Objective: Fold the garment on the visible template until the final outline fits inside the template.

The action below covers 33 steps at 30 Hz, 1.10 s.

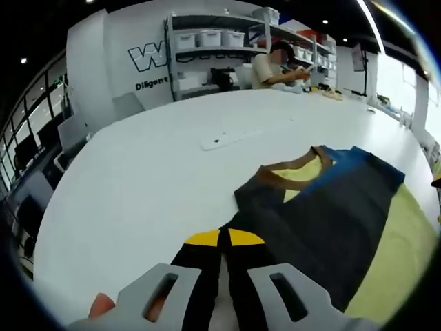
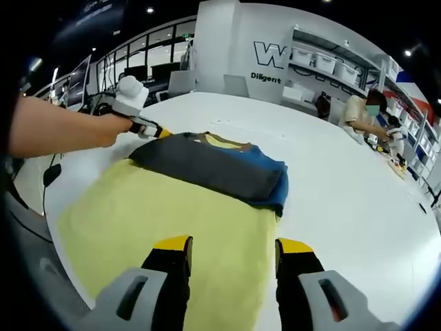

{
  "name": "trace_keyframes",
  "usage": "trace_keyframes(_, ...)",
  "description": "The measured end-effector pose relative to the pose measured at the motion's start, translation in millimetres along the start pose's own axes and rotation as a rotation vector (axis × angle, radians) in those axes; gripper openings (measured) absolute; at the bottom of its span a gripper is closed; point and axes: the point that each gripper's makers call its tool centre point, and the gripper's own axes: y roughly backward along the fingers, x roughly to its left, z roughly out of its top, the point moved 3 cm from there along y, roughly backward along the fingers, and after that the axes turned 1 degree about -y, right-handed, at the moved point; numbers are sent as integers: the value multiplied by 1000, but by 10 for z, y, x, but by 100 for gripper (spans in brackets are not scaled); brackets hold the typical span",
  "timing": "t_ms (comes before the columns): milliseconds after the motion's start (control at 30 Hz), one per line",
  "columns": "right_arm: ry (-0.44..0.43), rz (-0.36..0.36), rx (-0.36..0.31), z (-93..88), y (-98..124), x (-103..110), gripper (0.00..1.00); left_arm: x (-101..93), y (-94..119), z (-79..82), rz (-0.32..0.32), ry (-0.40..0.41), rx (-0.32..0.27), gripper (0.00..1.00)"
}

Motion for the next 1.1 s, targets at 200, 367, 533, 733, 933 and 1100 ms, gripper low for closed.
trace_keyframes(200, 10, 8, 1, 1, -8, 33, 47, 119, 116, 84, 22, -6, -41, 1)
trace_keyframes(367, 15, 12, 2, 5, -10, 49, 47, 204, 157, 124, 41, -19, -53, 1)
trace_keyframes(533, 14, 11, 1, 4, -5, 42, 47, 352, 170, 82, 64, -19, -38, 1)
trace_keyframes(733, 16, 12, 6, -8, -13, 41, 47, 462, 122, -16, 79, -44, -5, 1)
trace_keyframes(933, 13, 8, 9, -16, -14, 29, 47, 513, 92, -158, 94, -46, 31, 1)
trace_keyframes(1100, 15, 8, 15, -28, -17, 32, 47, 482, 56, -220, 94, -90, 52, 2)
